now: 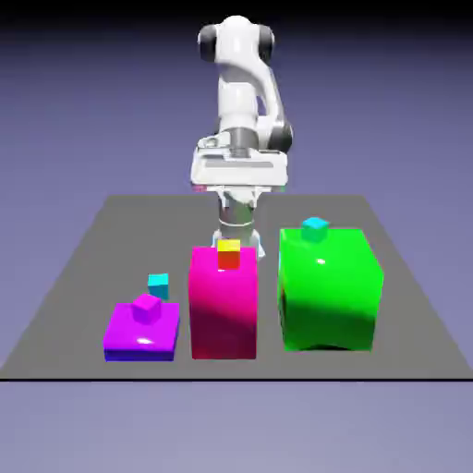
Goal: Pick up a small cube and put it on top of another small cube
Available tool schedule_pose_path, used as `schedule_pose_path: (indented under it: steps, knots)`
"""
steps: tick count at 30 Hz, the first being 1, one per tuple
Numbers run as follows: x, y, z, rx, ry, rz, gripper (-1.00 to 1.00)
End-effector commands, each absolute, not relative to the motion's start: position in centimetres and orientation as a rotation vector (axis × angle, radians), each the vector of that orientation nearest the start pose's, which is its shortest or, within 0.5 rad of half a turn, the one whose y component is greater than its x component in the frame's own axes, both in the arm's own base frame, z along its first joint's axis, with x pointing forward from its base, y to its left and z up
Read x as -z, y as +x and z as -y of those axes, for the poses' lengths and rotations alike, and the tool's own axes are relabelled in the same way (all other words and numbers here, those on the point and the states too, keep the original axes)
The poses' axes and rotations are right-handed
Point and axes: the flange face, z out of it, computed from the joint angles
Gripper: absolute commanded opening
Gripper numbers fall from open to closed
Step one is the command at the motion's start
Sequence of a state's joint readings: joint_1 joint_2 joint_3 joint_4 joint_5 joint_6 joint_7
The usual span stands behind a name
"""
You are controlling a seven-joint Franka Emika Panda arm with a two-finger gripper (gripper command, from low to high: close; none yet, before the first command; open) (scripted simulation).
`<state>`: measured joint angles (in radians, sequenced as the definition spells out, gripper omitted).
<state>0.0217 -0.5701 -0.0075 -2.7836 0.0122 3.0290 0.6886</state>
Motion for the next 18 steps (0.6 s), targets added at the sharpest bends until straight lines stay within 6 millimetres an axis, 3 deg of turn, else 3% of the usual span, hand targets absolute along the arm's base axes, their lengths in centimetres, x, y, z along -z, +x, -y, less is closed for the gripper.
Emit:
schedule_pose_path:
  steps: [1,7,10,15,18]
  knots:
    - [-46.3,40.0,0.6,1.032,-2.549,-0.876,0.0]
    - [-41.4,42.8,7.4,0.756,-2.847,-0.748,0.0]
    - [-37.6,43.0,11.6,0.539,-2.986,-0.694,0.0]
    - [-30.9,41.0,18.9,0.093,-3.155,-0.599,0.0]
    - [-25.9,37.0,21.0,-0.197,-3.162,-0.738,0.0]
